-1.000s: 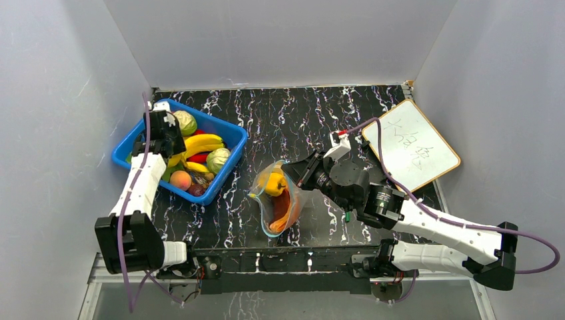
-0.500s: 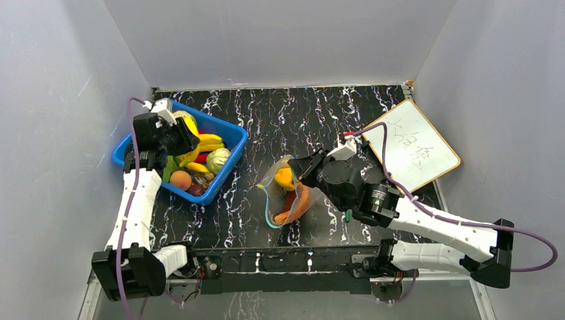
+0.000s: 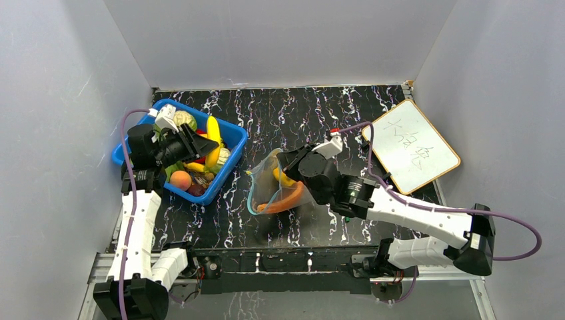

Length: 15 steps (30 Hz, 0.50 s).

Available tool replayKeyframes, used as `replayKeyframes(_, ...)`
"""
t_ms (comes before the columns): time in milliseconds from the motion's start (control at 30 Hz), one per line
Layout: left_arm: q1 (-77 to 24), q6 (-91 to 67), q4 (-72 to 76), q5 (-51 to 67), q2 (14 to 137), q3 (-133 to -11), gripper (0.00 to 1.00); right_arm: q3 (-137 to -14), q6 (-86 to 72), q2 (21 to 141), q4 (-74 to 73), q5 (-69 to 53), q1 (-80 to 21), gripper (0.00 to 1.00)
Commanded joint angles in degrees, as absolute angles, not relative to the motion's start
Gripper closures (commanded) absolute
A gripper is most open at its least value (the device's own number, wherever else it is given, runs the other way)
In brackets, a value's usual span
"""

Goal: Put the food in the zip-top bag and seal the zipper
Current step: Place the fake fruit in the zipper food storage bag.

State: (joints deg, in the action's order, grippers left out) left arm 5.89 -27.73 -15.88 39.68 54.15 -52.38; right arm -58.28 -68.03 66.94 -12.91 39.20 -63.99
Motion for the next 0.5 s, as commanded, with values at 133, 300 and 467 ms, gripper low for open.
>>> replayKeyframes(133, 5.8, -24.4, -24.4, 56.0, 53.3, -55.6, 0.84, -64.9, -67.9, 70.7, -6.5, 44.2, -63.9, 1.0)
replayKeyframes(300, 3.6, -26.1, -24.3, 59.8, 50.0, -53.5, 0.84, -64.6, -63.7, 71.8, -2.1, 45.0, -63.9, 1.0)
replayKeyframes(467, 0.7, -26.2, -25.0, 62.2, 48.1, -52.0, 0.84, -65.9, -60.6, 73.7, -0.8, 46.3, -63.9, 1.0)
